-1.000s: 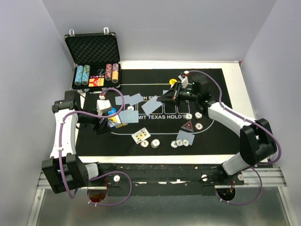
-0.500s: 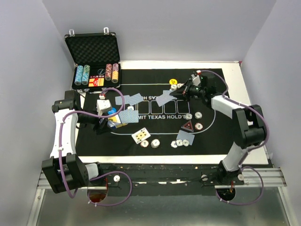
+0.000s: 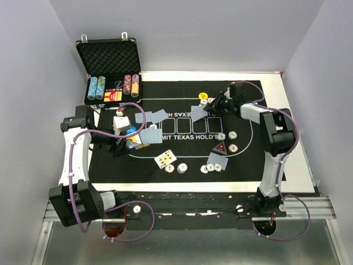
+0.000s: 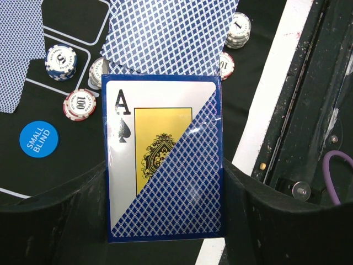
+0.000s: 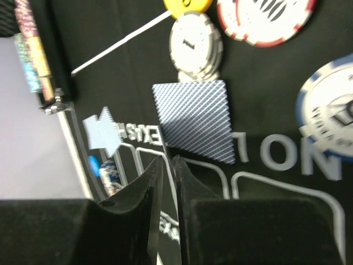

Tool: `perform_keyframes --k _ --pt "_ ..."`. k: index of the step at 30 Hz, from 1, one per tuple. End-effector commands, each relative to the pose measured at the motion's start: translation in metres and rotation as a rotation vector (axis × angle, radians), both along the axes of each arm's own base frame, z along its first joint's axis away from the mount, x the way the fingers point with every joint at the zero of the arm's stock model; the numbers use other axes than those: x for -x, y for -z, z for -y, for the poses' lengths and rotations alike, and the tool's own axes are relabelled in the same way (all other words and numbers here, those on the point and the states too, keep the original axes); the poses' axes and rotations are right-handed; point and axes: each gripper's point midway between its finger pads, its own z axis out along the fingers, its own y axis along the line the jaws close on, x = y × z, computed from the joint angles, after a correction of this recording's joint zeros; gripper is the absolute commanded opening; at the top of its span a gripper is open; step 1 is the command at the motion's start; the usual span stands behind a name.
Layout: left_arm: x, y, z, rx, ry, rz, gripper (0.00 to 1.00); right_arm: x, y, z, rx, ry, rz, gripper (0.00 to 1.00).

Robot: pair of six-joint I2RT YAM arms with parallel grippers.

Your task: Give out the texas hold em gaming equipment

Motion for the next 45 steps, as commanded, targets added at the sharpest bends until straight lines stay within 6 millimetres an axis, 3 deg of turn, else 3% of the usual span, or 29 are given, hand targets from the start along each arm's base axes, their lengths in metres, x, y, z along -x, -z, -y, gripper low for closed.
perform_keyframes --k 1,3,5,8,11,13,17,21,26,33,38,45 --pt "0.050 -0.019 0.019 0.108 0.003 -0.220 0.12 -0.004 0.026 0.019 0.186 0.062 -0.041 0.36" --pt "0.051 -0.018 0.019 0.106 0.003 -0.220 0.12 -0.002 0.027 0.025 0.253 0.082 -0.047 0.54" --pt "0.051 -0.017 0.019 0.105 0.002 -0.222 0.12 -0.001 0.019 0.033 0.299 0.105 -0.030 0.64" --pt "0.052 -0.017 0.019 0.102 0.002 -0.221 0.12 0.002 -0.009 0.038 0.336 0.127 0.029 0.68" --pt "0.052 -0.018 0.020 0.106 0.004 -0.219 0.12 0.013 -0.047 0.026 0.323 0.101 0.107 0.72" --pt "0.052 -0.018 0.020 0.108 0.004 -0.218 0.12 0.031 -0.080 -0.002 0.238 0.032 0.163 0.77" --pt "0.053 -0.017 0.020 0.106 0.004 -0.217 0.12 0.092 -0.136 -0.077 0.012 -0.181 0.232 0.94" --pt "0.053 -0.017 0.020 0.112 0.005 -0.225 0.12 0.157 -0.161 -0.140 -0.092 -0.359 0.285 1.00" --pt "0.051 -0.018 0.020 0.115 0.003 -0.223 0.12 0.200 -0.161 -0.182 -0.155 -0.476 0.257 1.00" --pt "0.051 -0.019 0.020 0.113 0.002 -0.220 0.12 0.230 -0.139 -0.211 -0.160 -0.559 0.182 1.00" --pt "0.051 -0.018 0.020 0.117 0.002 -0.225 0.12 0.241 -0.127 -0.221 -0.189 -0.561 0.134 0.99" --pt "0.051 -0.018 0.020 0.114 0.004 -0.220 0.12 0.243 -0.120 -0.228 -0.197 -0.552 0.098 0.80"
